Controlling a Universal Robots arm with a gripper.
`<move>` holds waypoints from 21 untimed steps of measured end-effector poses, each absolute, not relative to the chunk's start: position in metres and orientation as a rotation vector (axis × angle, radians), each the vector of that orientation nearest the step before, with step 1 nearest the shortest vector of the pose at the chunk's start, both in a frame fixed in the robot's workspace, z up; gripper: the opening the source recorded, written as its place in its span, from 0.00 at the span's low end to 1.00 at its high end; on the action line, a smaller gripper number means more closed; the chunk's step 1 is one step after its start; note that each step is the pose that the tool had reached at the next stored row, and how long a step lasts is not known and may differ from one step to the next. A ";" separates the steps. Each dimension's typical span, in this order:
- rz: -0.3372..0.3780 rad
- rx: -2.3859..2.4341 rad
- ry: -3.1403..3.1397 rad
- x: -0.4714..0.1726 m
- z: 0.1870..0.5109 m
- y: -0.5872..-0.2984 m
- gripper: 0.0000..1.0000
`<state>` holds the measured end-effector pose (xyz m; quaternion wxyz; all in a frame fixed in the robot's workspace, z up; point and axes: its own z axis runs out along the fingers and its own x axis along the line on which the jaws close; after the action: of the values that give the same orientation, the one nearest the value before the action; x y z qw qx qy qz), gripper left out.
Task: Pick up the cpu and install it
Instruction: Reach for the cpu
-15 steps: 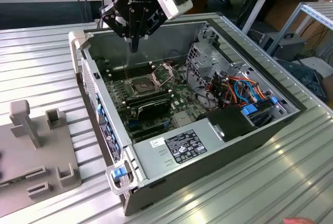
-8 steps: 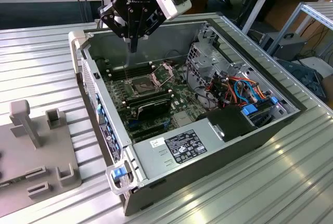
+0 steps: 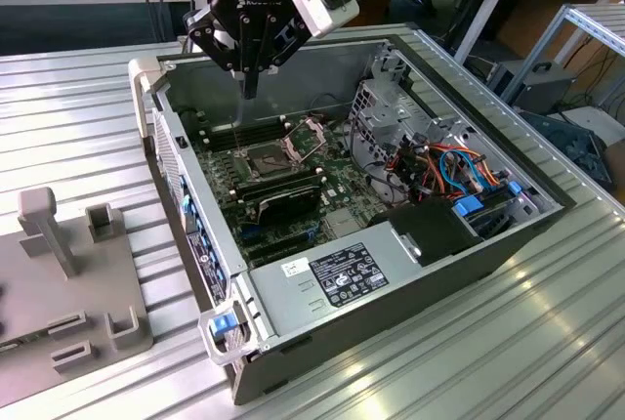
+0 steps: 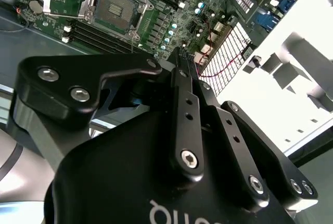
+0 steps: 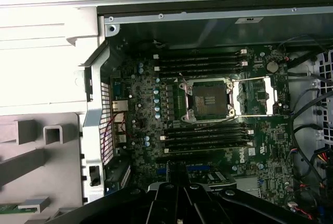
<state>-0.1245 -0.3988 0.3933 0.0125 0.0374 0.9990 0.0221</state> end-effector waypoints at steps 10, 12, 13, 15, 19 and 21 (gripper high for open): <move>0.069 0.117 3.114 -0.131 0.393 -0.399 0.11; 0.069 0.116 3.114 -0.132 0.393 -0.399 0.11; 0.069 0.116 3.114 -0.132 0.393 -0.399 0.11; 0.069 0.116 3.114 -0.132 0.393 -0.399 0.11; 0.069 0.117 3.114 -0.132 0.393 -0.399 0.11; 0.069 0.116 3.114 -0.132 0.393 -0.399 0.11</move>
<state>-0.1320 -0.3988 0.3933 0.0125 0.0374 0.9990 0.0221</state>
